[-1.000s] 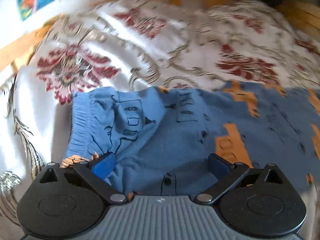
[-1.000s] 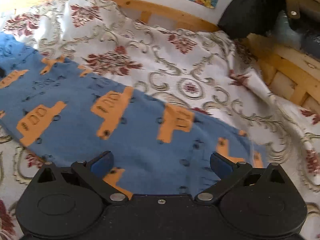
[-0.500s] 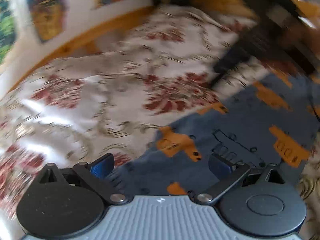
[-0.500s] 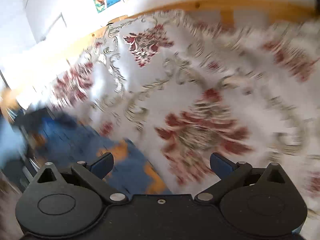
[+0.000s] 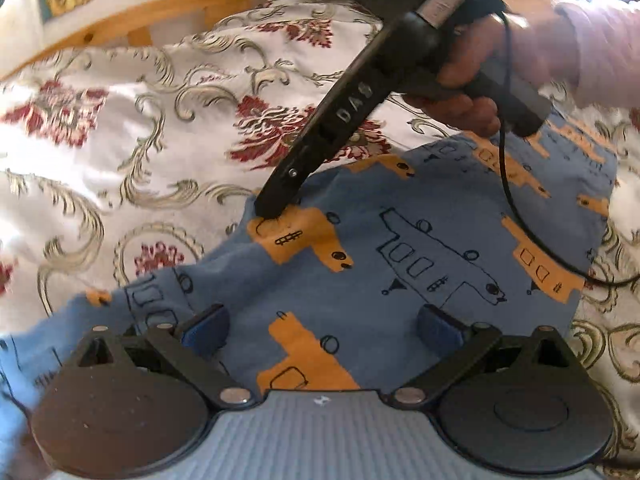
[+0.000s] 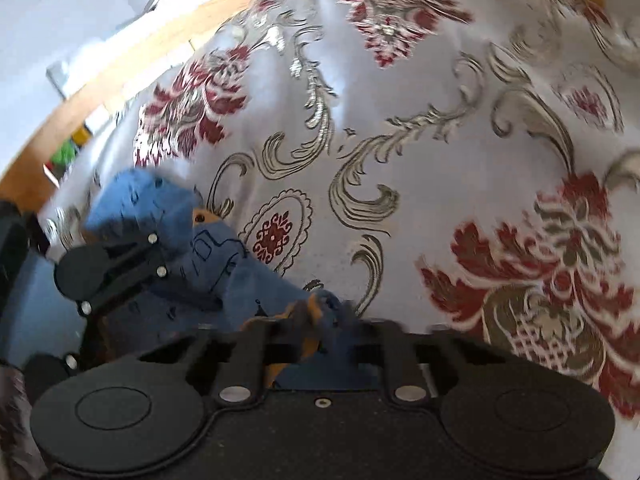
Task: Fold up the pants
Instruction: 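Grasp a pants corner with the right gripper and pull it straight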
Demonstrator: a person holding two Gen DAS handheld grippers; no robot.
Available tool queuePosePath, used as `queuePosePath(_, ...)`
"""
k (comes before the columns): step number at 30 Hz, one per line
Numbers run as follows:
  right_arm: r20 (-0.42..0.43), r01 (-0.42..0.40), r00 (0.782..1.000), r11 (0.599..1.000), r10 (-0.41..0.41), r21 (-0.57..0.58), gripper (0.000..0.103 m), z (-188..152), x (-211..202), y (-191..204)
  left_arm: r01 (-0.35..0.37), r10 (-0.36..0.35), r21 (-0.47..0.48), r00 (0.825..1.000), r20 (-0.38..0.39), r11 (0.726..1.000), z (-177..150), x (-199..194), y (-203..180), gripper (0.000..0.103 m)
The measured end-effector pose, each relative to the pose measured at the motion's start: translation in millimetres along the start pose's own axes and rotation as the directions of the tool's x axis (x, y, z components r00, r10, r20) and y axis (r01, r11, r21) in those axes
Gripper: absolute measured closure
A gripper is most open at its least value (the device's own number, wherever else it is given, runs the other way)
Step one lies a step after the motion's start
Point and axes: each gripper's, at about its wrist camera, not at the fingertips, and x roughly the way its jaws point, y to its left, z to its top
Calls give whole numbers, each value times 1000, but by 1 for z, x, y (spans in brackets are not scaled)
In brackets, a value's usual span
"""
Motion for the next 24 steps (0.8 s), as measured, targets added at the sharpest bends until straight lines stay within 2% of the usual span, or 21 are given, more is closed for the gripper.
queuePosePath(2, 22, 35, 999, 998, -34, -49, 97, 0, -2, 7, 5, -5, -23, 1000, 13, 1000, -4, 0, 2, 0)
queuePosePath(6, 108, 103, 989, 993, -96, -61, 102, 7, -16, 8, 5, -1, -77, 999, 51, 997, -18, -4, 2, 0)
queuePosePath(10, 86, 185, 980, 982, -181, -33, 103, 7, -1, -11, -3, 9, -80, 998, 63, 997, -23, -7, 0, 0)
queuePosePath(12, 92, 223, 971, 975, -222, 0, 90, 3, -1, -19, -8, 11, -81, 999, 47, 997, -20, -7, -1, 0)
queuePosePath(13, 122, 243, 963, 970, -243, 15, 80, 1, -11, -19, -15, 18, -83, 999, 32, 996, -17, -8, -2, 0)
queuePosePath(15, 181, 261, 948, 965, -262, 29, 68, -7, -37, -13, -35, 35, -102, 999, 6, 994, -10, -15, -4, 0)
queuePosePath(16, 202, 270, 941, 962, -272, 35, 52, -14, -52, -8, -35, 37, -114, 999, 9, 993, -9, -19, -5, 0)
queuePosePath(17, 206, 274, 939, 961, -276, 42, 31, -23, -66, -3, -35, 37, -126, 999, 17, 991, -10, -23, -6, 0)
queuePosePath(18, 199, 274, 939, 960, -281, 59, 24, -37, -79, 2, -42, 45, -137, 999, 16, 990, -13, -25, -8, 0)
queuePosePath(19, 194, 274, 938, 958, -286, 85, 18, -52, -90, 8, -58, 60, -143, 998, 5, 988, -17, -25, -10, 0)
queuePosePath(21, 162, 271, 940, 947, -299, 172, 15, -93, -112, 17, -107, 109, -155, 994, 1, 982, -27, -26, -14, 0)
queuePosePath(23, 130, 300, 930, 916, -343, 267, 8, -138, -128, 27, -138, 141, -187, 990, 3, 973, -34, -31, -18, 0)
queuePosePath(24, 105, 323, 921, 887, -374, 328, 7, -162, -134, 30, -149, 150, -210, 989, -10, 966, -36, -32, -18, 0)
